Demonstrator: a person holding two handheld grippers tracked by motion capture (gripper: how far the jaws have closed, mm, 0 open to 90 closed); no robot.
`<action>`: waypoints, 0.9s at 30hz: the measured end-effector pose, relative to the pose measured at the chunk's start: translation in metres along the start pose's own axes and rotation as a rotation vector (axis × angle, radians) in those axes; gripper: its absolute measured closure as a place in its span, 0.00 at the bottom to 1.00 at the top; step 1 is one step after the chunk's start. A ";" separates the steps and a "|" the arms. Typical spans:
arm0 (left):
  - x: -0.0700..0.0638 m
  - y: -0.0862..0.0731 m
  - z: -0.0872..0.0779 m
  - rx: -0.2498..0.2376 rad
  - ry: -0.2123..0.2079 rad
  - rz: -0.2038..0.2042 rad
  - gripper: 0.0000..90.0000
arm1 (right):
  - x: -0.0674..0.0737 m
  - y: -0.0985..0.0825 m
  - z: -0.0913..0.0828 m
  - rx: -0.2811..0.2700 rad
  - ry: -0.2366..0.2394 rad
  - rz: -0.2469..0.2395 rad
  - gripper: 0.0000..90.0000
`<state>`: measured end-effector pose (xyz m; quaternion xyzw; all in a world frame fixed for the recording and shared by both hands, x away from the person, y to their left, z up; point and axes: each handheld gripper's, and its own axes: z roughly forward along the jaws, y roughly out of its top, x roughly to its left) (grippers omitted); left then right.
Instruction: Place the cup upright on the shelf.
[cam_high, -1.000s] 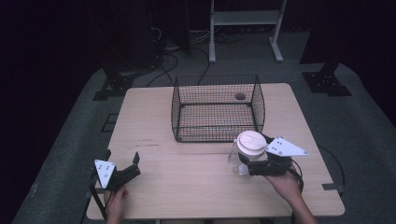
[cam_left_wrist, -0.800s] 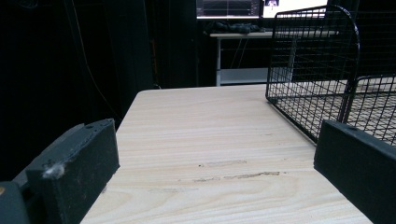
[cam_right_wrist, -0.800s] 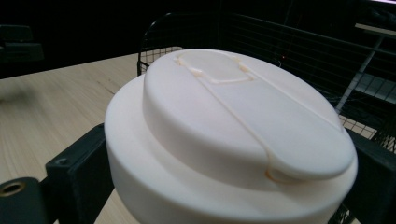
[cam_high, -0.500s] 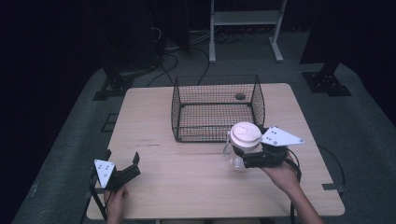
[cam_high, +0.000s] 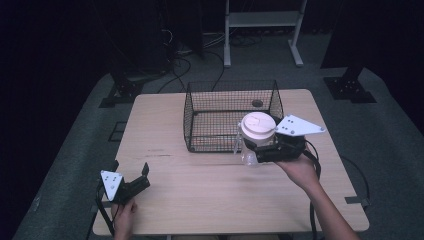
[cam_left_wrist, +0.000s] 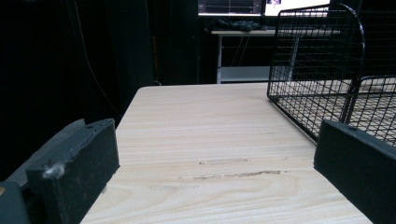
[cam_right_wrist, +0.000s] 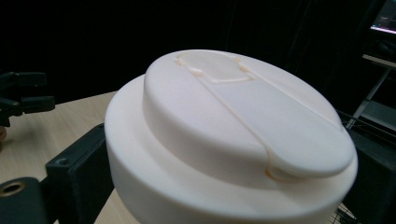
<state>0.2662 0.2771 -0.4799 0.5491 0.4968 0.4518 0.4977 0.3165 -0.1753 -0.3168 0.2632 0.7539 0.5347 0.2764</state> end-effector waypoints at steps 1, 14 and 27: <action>0.000 0.000 0.000 -0.001 -0.001 -0.001 0.00 | -0.001 0.002 0.001 0.002 0.003 -0.002 0.05; 0.000 0.000 0.000 0.003 0.008 -0.002 0.00 | -0.009 0.036 0.018 -0.017 0.006 -0.011 0.05; 0.000 0.000 0.000 -0.002 0.008 0.000 0.00 | -0.027 0.048 0.041 -0.016 -0.019 0.003 0.05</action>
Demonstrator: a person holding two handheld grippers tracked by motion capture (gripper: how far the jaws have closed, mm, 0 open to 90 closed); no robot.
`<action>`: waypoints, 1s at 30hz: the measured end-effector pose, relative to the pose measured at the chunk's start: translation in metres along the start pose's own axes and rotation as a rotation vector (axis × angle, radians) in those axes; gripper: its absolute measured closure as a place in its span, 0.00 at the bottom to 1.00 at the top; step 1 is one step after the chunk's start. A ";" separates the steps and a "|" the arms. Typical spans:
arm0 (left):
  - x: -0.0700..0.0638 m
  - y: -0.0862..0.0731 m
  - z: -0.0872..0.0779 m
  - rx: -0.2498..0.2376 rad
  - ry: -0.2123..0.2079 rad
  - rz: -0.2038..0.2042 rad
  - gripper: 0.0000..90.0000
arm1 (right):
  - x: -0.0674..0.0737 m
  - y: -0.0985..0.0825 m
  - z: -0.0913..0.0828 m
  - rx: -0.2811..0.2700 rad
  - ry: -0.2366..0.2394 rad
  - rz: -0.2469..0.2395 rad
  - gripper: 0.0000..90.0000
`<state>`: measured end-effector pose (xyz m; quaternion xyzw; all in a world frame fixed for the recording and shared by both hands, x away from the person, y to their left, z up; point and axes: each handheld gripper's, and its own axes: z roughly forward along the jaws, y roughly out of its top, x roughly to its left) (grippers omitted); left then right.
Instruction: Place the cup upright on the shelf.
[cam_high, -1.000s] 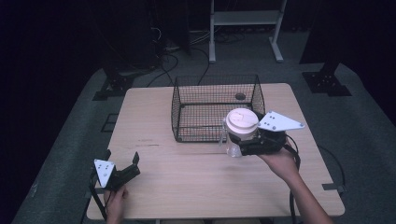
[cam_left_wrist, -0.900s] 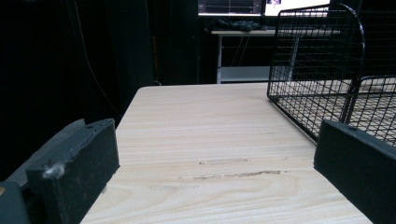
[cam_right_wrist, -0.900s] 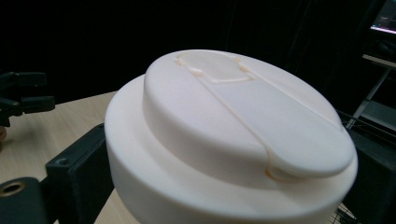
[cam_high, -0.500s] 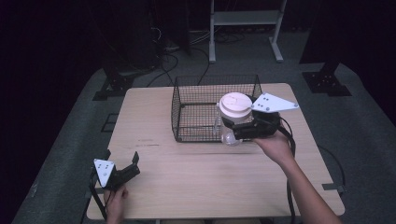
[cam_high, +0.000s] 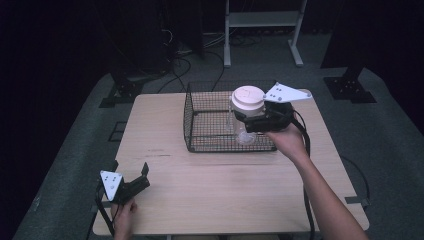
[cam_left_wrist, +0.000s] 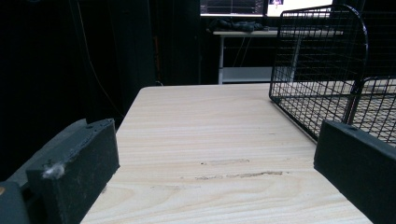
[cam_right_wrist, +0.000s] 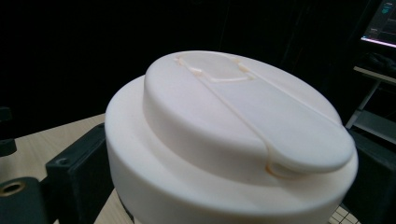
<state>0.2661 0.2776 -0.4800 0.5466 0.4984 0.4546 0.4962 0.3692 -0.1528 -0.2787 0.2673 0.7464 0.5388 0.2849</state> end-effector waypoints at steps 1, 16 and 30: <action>0.000 0.000 0.000 0.001 0.001 -0.001 0.00 | -0.002 0.001 0.003 -0.002 -0.003 -0.001 0.05; 0.000 0.000 0.000 -0.003 -0.001 0.000 0.00 | -0.020 0.013 0.033 0.002 -0.033 0.011 0.05; 0.000 0.000 0.000 -0.004 0.001 0.004 0.00 | -0.033 0.008 0.060 0.020 -0.034 0.035 0.05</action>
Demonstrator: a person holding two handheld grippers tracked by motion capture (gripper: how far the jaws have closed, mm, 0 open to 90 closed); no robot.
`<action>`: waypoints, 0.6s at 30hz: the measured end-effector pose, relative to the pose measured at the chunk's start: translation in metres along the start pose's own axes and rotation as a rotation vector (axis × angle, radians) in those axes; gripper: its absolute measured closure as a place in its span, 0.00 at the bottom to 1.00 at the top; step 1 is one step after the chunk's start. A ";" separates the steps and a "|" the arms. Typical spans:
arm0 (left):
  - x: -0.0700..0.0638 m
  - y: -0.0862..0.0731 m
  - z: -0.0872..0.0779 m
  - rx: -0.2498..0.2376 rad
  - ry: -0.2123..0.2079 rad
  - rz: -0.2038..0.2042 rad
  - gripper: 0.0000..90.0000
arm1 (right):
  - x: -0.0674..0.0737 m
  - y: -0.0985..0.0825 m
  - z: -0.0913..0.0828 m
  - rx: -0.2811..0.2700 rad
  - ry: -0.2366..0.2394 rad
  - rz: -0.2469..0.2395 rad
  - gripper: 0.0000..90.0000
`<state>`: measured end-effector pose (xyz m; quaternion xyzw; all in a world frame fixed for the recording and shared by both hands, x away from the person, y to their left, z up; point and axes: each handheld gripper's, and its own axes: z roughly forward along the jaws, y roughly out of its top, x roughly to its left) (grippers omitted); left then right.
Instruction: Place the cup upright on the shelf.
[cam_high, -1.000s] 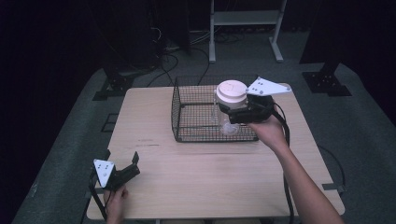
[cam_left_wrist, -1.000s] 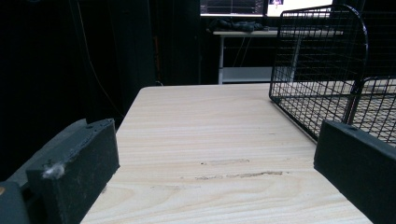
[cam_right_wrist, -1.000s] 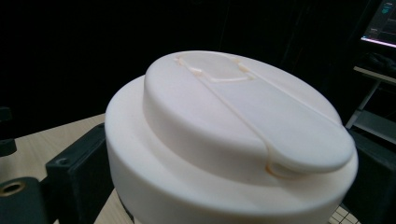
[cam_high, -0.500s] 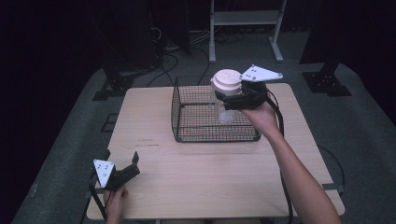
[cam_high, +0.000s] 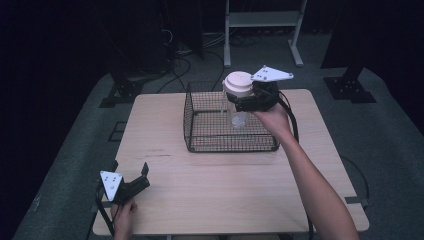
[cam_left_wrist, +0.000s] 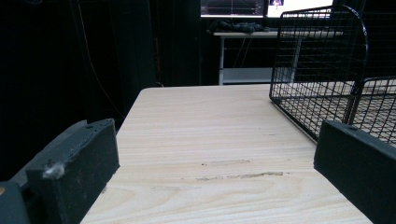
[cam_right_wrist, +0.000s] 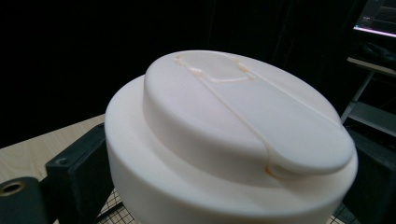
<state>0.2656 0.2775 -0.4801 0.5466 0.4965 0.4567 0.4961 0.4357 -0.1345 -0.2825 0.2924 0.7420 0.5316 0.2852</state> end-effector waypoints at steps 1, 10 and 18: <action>0.000 0.000 0.000 -0.002 0.000 -0.002 0.00 | 0.000 0.000 0.002 0.003 -0.002 0.002 0.05; 0.000 0.000 0.000 -0.002 0.000 -0.003 0.00 | 0.000 -0.004 0.020 0.003 0.007 -0.007 0.05; 0.000 0.000 0.000 -0.003 -0.002 -0.001 0.00 | 0.000 -0.011 0.037 0.022 0.007 -0.014 0.05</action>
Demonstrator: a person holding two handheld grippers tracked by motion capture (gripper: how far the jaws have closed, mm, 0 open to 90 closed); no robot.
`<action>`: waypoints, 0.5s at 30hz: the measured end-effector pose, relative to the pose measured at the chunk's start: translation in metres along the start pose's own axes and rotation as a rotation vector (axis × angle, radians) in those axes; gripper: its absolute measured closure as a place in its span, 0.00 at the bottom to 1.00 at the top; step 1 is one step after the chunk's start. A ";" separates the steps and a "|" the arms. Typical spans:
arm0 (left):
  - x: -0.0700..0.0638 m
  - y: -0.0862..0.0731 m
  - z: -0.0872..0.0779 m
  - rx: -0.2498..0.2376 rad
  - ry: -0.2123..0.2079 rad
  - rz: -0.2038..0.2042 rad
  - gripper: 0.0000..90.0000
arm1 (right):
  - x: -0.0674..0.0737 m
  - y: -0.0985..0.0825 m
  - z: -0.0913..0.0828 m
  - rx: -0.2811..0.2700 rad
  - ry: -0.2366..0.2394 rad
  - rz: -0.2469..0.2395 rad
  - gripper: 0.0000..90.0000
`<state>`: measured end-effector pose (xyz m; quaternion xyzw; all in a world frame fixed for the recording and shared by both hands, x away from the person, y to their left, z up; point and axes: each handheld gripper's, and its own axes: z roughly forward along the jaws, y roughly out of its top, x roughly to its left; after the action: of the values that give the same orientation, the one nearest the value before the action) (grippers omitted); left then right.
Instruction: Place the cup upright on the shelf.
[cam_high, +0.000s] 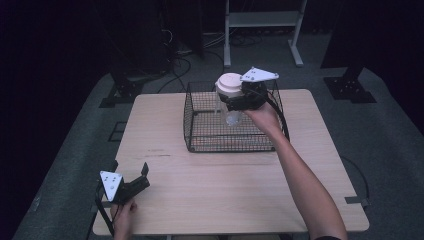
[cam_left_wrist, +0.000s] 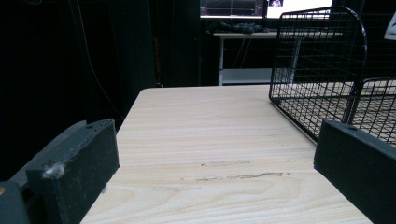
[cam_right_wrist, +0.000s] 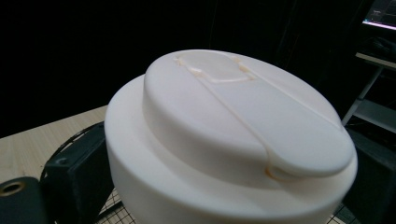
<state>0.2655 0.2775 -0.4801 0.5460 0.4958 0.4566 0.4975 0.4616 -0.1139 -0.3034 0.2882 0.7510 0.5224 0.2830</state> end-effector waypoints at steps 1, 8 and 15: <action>0.000 0.000 0.000 -0.001 -0.001 0.000 0.00 | 0.000 -0.001 0.001 0.004 -0.002 0.003 0.05; 0.000 0.000 0.000 -0.001 -0.003 0.001 0.00 | -0.003 -0.010 0.014 0.008 -0.004 0.016 0.05; 0.000 0.000 0.000 -0.003 -0.003 0.000 0.00 | -0.001 -0.017 0.025 0.021 0.006 -0.004 0.05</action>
<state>0.2653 0.2773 -0.4802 0.5459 0.4944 0.4566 0.4990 0.4786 -0.1041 -0.3272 0.2881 0.7579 0.5145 0.2789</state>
